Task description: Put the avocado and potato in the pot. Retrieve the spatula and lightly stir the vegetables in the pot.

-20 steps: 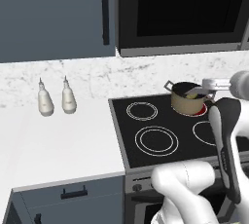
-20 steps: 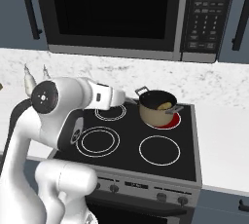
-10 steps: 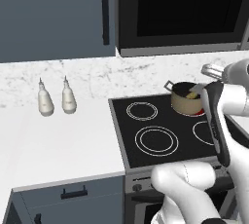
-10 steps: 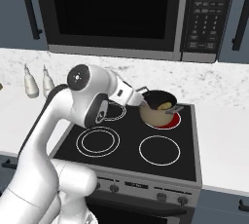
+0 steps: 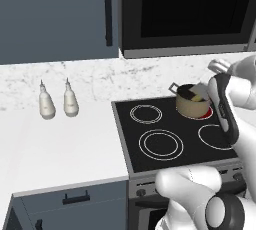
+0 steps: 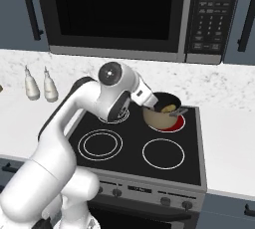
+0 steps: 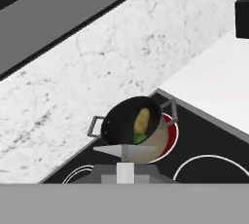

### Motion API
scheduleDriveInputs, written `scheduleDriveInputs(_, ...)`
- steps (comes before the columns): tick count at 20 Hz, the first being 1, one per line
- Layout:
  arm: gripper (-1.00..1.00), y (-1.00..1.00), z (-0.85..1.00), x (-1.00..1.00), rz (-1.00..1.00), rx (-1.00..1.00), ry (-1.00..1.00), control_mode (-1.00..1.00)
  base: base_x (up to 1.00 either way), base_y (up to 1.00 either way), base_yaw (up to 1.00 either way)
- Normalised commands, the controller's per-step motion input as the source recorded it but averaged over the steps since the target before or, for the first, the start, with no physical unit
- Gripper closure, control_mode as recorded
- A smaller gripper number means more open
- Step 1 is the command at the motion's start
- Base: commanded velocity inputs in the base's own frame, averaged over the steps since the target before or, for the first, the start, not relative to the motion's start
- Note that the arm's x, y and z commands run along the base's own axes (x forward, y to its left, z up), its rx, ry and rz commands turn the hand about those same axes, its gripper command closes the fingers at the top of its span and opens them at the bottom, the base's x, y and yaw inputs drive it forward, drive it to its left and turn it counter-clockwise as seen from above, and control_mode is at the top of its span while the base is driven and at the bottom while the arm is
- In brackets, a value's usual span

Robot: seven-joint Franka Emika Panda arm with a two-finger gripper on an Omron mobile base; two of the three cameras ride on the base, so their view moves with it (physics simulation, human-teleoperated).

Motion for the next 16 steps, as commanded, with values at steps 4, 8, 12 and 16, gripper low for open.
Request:
scheduleDriveInputs(4,1.00,-0.01,-0.28,0.11,0.00,0.00,-0.26,-1.00,0.00,0.00,0.00)
scheduleDriveInputs(8,1.00,-0.01,-0.31,0.32,0.00,0.00,-0.12,-1.00,0.00,0.00,0.00)
scheduleDriveInputs(12,1.00,-0.11,-0.12,0.59,0.00,0.00,0.00,-1.00,0.00,0.00,0.00)
scheduleDriveInputs(16,1.00,-0.24,-0.01,0.57,0.00,0.00,0.01,-1.00,0.00,0.00,0.00)
